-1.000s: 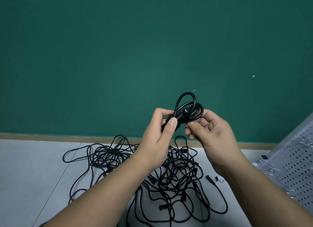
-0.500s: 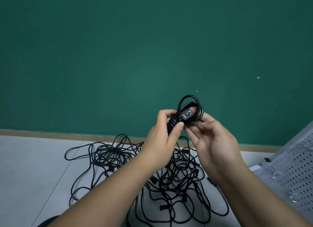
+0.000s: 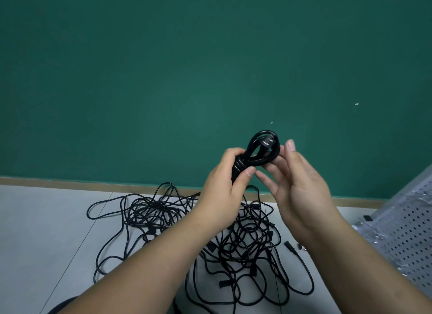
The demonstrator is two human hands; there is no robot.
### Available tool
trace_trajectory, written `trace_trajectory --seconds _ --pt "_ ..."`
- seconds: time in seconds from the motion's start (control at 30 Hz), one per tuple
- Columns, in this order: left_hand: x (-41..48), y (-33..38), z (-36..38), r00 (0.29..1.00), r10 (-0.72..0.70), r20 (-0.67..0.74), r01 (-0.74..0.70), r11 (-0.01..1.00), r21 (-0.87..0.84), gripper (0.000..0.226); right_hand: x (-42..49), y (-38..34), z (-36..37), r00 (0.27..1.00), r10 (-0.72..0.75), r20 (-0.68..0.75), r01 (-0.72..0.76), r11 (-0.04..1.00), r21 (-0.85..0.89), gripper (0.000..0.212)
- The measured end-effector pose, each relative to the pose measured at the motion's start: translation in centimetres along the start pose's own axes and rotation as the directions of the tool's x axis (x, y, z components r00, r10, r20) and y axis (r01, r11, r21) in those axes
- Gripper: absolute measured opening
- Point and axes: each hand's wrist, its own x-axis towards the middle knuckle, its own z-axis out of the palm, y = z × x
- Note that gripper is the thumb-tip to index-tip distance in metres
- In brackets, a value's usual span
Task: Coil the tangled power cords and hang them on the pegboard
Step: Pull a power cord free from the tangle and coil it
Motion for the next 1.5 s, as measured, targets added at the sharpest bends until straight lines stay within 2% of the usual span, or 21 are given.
trace_trajectory --seconds 0.07,0.17,0.33,0.4,0.47,0.57,0.67,0.73,0.87,0.97,1.07,1.17,1.23,1.33,1.4,1.43,1.47,1.5 --pt "0.0 -0.1 0.3 1.000 0.023 0.014 -0.024 1.000 0.014 0.026 0.1 0.1 0.0 0.998 0.051 -0.042 -0.053 0.997 -0.060 0.054" --pt "0.1 -0.5 0.5 0.998 0.055 0.011 -0.055 0.997 0.052 0.027 0.1 -0.1 -0.2 0.978 0.201 -0.064 -0.202 0.979 -0.024 0.044" --pt "0.3 -1.1 0.3 0.998 0.045 0.037 -0.049 0.992 0.115 0.028 0.6 -0.7 -0.9 0.899 0.436 0.046 -0.437 0.888 0.143 0.050" --pt "0.2 -1.3 0.6 0.999 0.042 0.034 -0.046 0.993 0.112 0.028 0.7 -0.7 -1.2 0.874 0.482 0.066 -0.486 0.859 0.159 0.055" --pt "0.2 -1.4 0.9 1.000 0.024 0.019 -0.025 0.995 0.094 0.028 0.7 -0.8 -1.5 0.868 0.483 0.115 -0.495 0.860 0.126 0.052" --pt "0.2 -1.5 1.2 0.999 -0.041 0.035 0.038 0.997 0.068 0.028 0.6 -0.5 -1.6 0.893 0.429 0.137 -0.435 0.900 0.021 0.032" --pt "0.1 -1.6 1.4 0.986 -0.132 0.098 0.133 0.991 -0.001 0.030 0.4 0.3 -1.2 0.933 0.352 0.070 -0.352 0.936 -0.012 0.041" --pt "0.1 -2.0 1.6 0.971 -0.197 0.139 0.209 0.974 -0.084 0.028 0.3 0.5 -1.0 0.960 0.281 0.005 -0.278 0.952 -0.128 0.047" --pt "0.3 -1.5 2.0 0.937 -0.309 0.162 0.344 0.892 -0.292 0.027 0.6 1.2 -1.4 0.987 0.138 -0.084 -0.159 0.917 -0.365 0.056" --pt "0.3 -1.0 1.9 0.905 -0.390 0.171 0.425 0.812 -0.399 0.017 0.6 1.9 -1.4 0.991 0.022 -0.130 -0.088 0.843 -0.530 0.044" --pt "0.3 -1.2 2.0 0.871 -0.455 0.185 0.483 0.726 -0.489 0.020 0.6 2.4 -1.6 0.999 -0.010 -0.034 -0.012 0.816 -0.578 0.031" --pt "0.3 -0.8 2.1 0.844 -0.502 0.186 0.512 0.653 -0.559 0.022 0.6 2.9 -1.9 0.999 -0.050 0.021 0.051 0.732 -0.680 0.030" --pt "0.5 -0.7 2.0 0.829 -0.532 0.176 0.524 0.626 -0.578 0.030 0.2 3.5 -1.7 0.989 -0.133 0.066 0.138 0.664 -0.735 0.031" --pt "0.5 -0.9 1.7 0.828 -0.537 0.162 0.521 0.629 -0.577 0.051 -0.4 4.2 -1.5 0.907 -0.338 0.251 0.389 0.445 -0.807 0.034" --pt "0.5 -0.9 1.6 0.836 -0.529 0.144 0.506 0.641 -0.577 0.037 -0.3 4.2 -1.7 0.851 -0.376 0.368 0.496 0.343 -0.798 0.037" --pt "0.5 -0.8 1.5 0.838 -0.527 0.137 0.498 0.639 -0.586 0.025 -0.1 4.2 -2.0 0.856 -0.349 0.382 0.498 0.356 -0.791 0.039" --pt "0.7 -0.8 1.4 0.843 -0.523 0.126 0.487 0.640 -0.595 0.015 0.1 3.9 -2.3 0.889 -0.289 0.355 0.452 0.432 -0.780 0.040" --pt "0.8 -1.0 1.3 0.860 -0.500 0.101 0.457 0.668 -0.588 0.011 0.4 3.5 -2.6 0.934 -0.208 0.292 0.358 0.554 -0.752 0.041"
